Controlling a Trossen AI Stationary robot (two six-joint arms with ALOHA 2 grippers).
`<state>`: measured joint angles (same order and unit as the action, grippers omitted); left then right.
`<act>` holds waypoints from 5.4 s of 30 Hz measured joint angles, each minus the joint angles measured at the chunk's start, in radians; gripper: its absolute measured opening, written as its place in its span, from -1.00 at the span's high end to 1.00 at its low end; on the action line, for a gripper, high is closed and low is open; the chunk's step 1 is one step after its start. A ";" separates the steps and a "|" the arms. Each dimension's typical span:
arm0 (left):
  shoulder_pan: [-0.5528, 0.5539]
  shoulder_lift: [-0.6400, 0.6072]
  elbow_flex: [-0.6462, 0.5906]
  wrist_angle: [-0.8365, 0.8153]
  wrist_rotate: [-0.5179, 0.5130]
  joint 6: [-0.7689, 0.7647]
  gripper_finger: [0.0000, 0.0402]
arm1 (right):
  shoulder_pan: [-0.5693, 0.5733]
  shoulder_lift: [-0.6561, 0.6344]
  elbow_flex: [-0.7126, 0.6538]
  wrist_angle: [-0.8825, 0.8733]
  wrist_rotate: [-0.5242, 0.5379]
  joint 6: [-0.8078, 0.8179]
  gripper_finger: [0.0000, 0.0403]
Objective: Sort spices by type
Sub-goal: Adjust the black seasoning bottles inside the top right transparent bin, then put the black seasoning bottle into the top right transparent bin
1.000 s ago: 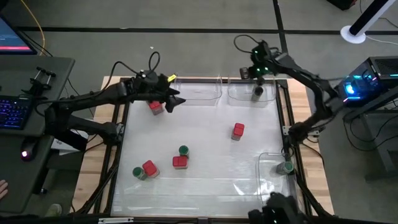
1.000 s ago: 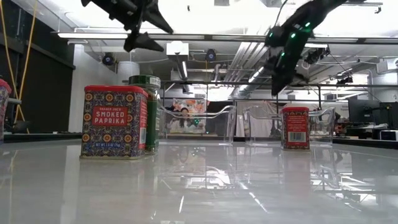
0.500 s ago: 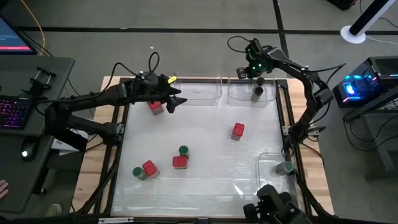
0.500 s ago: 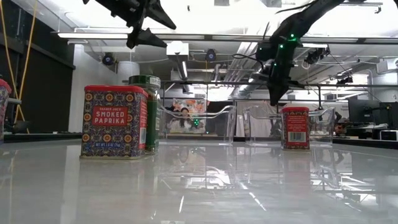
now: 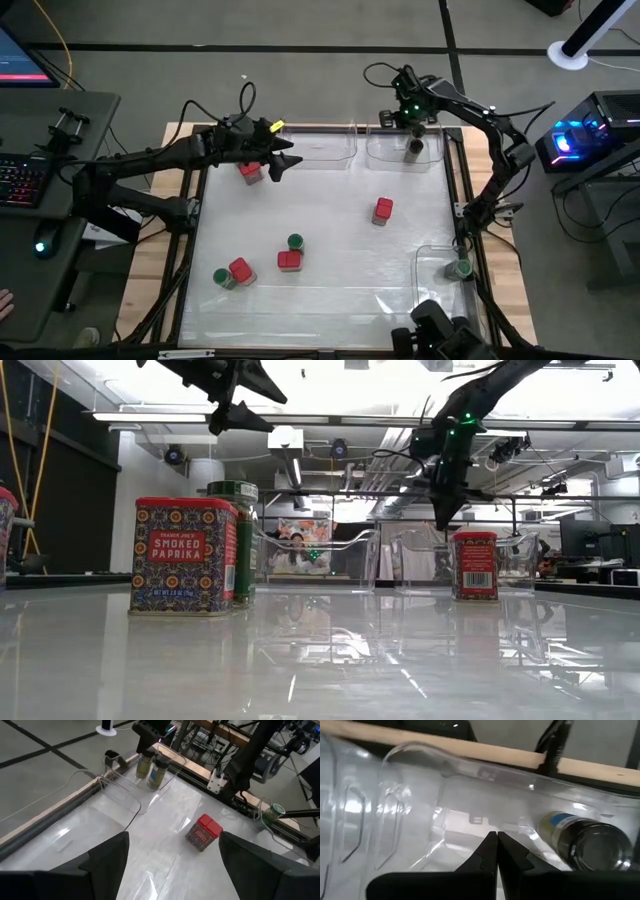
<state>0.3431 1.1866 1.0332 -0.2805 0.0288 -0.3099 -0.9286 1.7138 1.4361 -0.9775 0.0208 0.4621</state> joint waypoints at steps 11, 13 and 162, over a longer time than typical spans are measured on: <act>0.000 0.000 -0.006 0.000 0.000 0.025 -0.47 | -0.013 0.000 -0.008 -0.050 0.091 0.031 1.00; 0.000 0.000 -0.006 -0.001 0.000 0.026 -0.47 | -0.020 0.000 -0.016 -0.057 0.101 0.035 1.00; 0.001 0.000 -0.007 -0.157 -0.016 0.051 -0.47 | 0.125 -0.134 -0.093 -0.262 0.316 -0.018 1.00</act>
<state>0.3444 1.1870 1.0260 -0.4376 0.0124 -0.2591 -0.8033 1.5797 1.3430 -1.2400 0.3365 0.4436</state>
